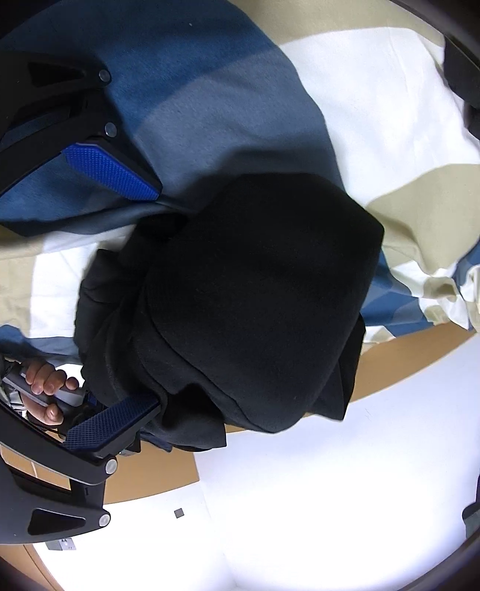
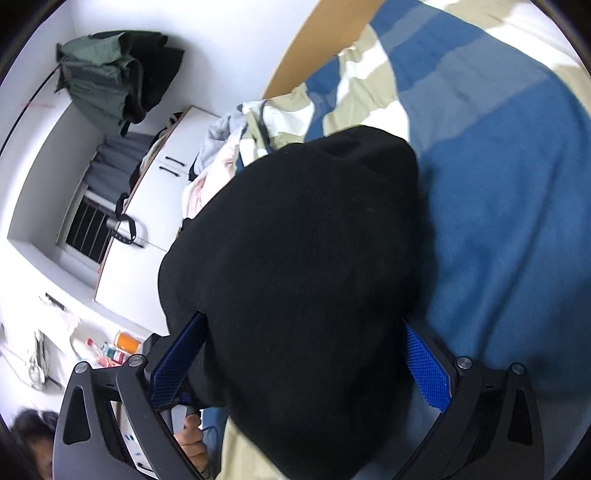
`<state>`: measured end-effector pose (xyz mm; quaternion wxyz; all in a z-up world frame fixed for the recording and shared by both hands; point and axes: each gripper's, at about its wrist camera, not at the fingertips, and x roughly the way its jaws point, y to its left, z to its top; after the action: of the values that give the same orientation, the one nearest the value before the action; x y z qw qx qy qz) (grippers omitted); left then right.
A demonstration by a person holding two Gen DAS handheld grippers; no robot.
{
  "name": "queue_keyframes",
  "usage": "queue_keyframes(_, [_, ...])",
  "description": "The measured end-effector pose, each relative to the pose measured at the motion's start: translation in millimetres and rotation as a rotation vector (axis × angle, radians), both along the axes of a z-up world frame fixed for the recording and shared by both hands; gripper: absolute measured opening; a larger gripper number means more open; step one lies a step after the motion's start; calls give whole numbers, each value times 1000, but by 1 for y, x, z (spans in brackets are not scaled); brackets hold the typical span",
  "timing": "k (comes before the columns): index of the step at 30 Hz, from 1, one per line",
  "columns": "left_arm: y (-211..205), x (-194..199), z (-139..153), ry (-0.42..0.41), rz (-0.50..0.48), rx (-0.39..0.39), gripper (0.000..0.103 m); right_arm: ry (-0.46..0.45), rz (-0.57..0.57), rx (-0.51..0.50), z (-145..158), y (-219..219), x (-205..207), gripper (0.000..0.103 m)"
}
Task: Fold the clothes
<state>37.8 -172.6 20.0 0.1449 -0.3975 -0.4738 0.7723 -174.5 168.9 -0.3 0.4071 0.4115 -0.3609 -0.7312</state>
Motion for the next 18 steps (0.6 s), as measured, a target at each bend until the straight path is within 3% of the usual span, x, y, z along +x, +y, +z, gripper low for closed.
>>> queue_keyframes(5, [11,-8,2,-7,23,-52,103,36,93,-80,0,-11,-16,103])
queue_keyframes(9, [19,-15,2,5,31,-75,103,13,149,-7,-9,-24,-24,100])
queue_keyframes(11, [24,-15,3,15,33,-98,103,26,153,22,-8,-27,-18,83])
queue_keyframes(12, [26,-15,4,23,36,-109,103,32,154,37,-7,-28,-15,62])
queue_keyframes(13, [28,-14,4,28,36,-115,103,39,158,34,-5,-28,-12,53])
queue_keyframes(18, [34,-10,9,82,18,-93,103,85,180,-2,13,-29,8,43])
